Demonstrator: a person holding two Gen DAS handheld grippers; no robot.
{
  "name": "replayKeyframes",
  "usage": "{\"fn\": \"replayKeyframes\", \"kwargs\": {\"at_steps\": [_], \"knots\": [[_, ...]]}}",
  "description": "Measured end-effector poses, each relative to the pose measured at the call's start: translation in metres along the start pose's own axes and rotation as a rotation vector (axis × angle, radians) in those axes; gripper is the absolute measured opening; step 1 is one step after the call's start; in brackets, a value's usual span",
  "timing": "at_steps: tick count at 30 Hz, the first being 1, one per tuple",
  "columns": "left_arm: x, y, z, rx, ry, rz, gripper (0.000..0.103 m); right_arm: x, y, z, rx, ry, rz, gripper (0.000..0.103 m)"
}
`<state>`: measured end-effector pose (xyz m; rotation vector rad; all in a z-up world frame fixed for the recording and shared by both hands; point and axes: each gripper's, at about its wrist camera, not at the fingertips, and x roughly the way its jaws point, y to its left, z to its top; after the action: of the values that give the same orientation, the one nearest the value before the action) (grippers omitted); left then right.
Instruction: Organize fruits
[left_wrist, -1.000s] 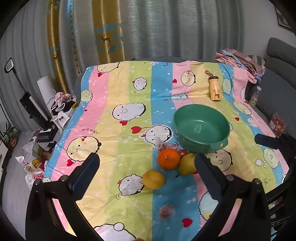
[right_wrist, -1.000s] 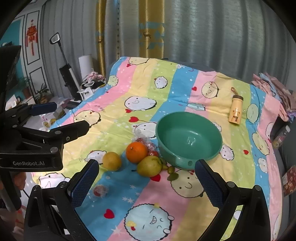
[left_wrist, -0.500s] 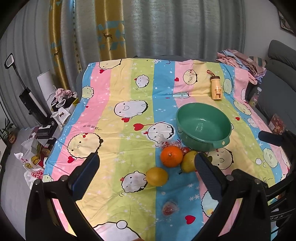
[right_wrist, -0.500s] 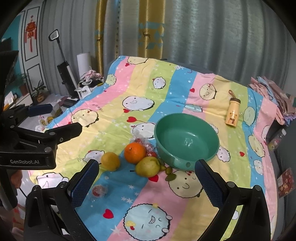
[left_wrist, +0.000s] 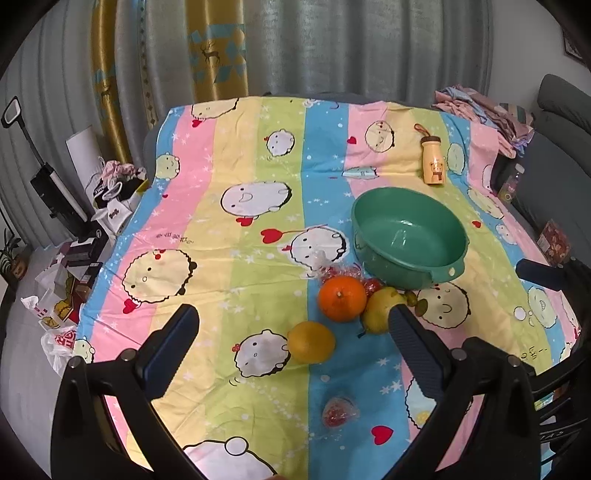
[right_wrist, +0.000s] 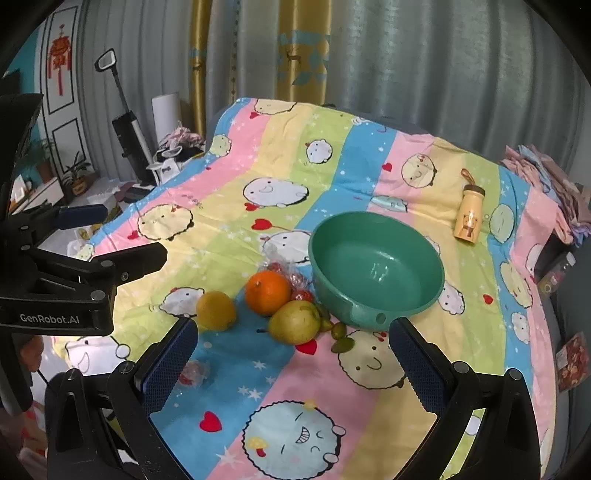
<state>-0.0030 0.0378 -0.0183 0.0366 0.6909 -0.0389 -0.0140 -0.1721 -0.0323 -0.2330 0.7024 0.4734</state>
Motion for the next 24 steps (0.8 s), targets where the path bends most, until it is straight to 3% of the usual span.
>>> {"fn": "replayKeyframes", "kwargs": {"at_steps": [9,16,18,22,24], "knots": [[0.024,0.015,-0.011,-0.072,0.114,-0.063,0.103,0.019,-0.005,-0.008,0.041,0.033,0.051,0.103],[0.051,0.043,-0.034,-0.198,0.231,-0.247,0.103,0.038,-0.002,-0.026,0.068,0.026,0.191,0.103],[0.057,0.047,-0.043,-0.221,0.232,-0.293,0.103,0.048,0.001,-0.035,0.095,0.043,0.267,0.103],[0.064,0.048,-0.058,-0.193,0.277,-0.319,0.102,0.072,0.007,-0.051,0.167,0.104,0.389,0.103],[0.061,0.050,-0.069,-0.147,0.351,-0.292,0.102,0.081,0.010,-0.059,0.190,0.137,0.443,0.103]]}}
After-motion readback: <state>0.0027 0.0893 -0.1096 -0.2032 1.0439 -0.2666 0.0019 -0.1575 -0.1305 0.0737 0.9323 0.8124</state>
